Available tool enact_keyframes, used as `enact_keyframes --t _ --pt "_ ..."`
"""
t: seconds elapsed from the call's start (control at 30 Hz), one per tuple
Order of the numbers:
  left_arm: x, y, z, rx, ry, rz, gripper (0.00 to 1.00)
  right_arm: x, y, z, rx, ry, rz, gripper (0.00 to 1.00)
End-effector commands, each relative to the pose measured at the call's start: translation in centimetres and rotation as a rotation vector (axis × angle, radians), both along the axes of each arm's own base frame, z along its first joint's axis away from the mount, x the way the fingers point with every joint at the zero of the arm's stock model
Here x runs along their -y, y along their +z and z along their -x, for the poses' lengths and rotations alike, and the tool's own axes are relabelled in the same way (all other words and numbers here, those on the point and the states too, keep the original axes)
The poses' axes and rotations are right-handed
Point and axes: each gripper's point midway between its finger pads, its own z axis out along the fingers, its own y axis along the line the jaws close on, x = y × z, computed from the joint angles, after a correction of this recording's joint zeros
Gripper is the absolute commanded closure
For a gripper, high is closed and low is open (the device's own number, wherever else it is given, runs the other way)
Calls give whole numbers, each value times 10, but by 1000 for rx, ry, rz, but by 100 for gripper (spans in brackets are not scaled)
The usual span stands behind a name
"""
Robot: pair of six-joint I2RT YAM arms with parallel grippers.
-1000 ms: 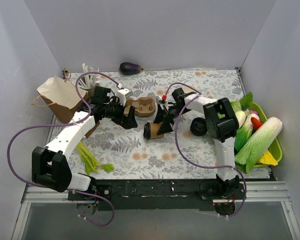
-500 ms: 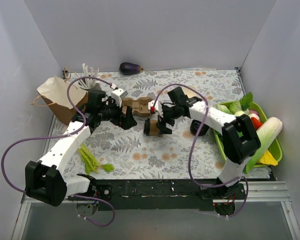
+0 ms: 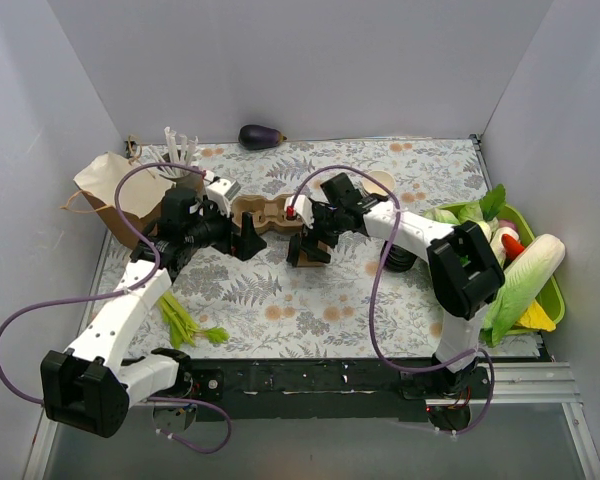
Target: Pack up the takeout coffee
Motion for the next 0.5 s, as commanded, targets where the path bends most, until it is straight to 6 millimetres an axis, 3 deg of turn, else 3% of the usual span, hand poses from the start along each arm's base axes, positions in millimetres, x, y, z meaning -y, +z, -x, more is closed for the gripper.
enact_keyframes --t 0.0,0.17,0.27,0.33,0.4,0.47 --pt "-2 4 1 18 17 14 2 -20 -1 -12 4 28 -6 5" --pt "2 -3 -1 15 -3 19 2 -25 -7 -16 -8 28 -8 12" --pt "5 -14 -2 -3 -31 14 2 -22 -16 -9 -34 46 -6 19" --pt "9 -24 -4 -22 -55 17 2 -20 -19 -1 -60 60 -16 31" --pt "14 -28 -5 -26 -84 28 2 -19 -8 -1 -78 53 -58 41" --pt "18 -35 -7 -35 -105 39 2 -25 13 4 -103 67 -137 43"
